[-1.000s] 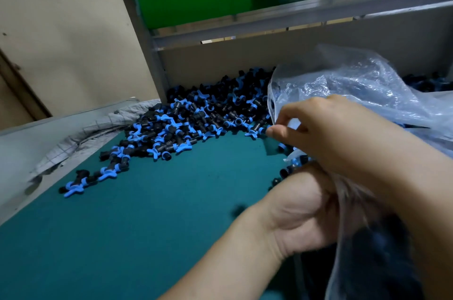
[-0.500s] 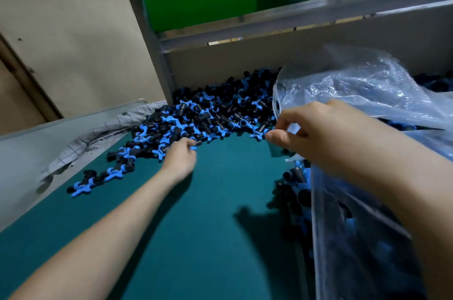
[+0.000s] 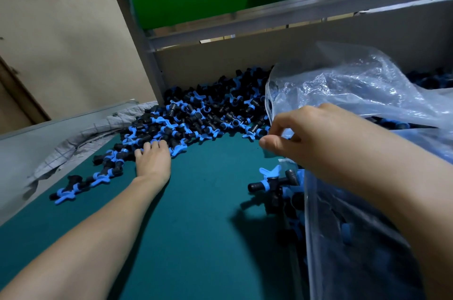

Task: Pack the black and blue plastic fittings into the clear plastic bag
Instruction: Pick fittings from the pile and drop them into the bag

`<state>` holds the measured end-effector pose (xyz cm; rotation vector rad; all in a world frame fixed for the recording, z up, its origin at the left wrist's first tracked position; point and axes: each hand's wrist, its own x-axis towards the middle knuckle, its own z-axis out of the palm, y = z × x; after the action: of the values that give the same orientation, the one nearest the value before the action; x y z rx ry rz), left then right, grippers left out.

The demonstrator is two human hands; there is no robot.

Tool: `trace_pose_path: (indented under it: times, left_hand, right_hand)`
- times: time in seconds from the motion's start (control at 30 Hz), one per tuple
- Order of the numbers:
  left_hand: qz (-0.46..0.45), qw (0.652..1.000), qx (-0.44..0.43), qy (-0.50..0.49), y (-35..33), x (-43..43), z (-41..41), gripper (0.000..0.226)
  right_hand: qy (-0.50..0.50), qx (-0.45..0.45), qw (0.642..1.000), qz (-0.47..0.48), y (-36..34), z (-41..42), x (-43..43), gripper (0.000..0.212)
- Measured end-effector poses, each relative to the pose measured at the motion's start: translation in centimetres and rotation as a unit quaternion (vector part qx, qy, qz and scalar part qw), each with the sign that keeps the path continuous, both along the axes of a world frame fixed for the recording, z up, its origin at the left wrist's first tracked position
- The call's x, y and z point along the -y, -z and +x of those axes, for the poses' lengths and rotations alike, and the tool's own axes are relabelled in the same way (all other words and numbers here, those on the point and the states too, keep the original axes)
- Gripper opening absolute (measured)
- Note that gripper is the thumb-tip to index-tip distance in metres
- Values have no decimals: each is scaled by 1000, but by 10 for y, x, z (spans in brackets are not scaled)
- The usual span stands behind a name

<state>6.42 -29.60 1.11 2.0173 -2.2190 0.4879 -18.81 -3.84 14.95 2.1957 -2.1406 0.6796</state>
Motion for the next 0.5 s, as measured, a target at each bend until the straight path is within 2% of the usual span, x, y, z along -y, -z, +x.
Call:
trace_pose_path:
  times: [0.1,0.17,0.27,0.33,0.4,0.47,0.5]
  left_hand:
    - [7,1000,-22,13,-5,-8,1,33]
    - [-31,996,-60,58,-9,-19,0,37]
    - [-122,962,-200,141,-12,-45,-6,31]
    - [-133,910,-367,141,-9,-67,-15,25]
    - [-92,815,-561,114,-4,-89,-29,20]
    - [-56,723,-681,100,5,-109,-42,19]
    - [-45,697,-710,95,9,-117,-47,20]
  right_hand:
    - [1,1,1000,2,-1,2,-2,30]
    - [3,1,1000,0,-2,3,-2,30]
    - [3,10,1000,0,-2,3,-2,31]
    - [2,13,1000,4,-2,2,-2,31]
    - [2,12,1000,6,-3,2,-2,31]
    - [4,11,1000,9,-3,2,-3,31]
    - [6,11,1000,9,-3,2,-3,30]
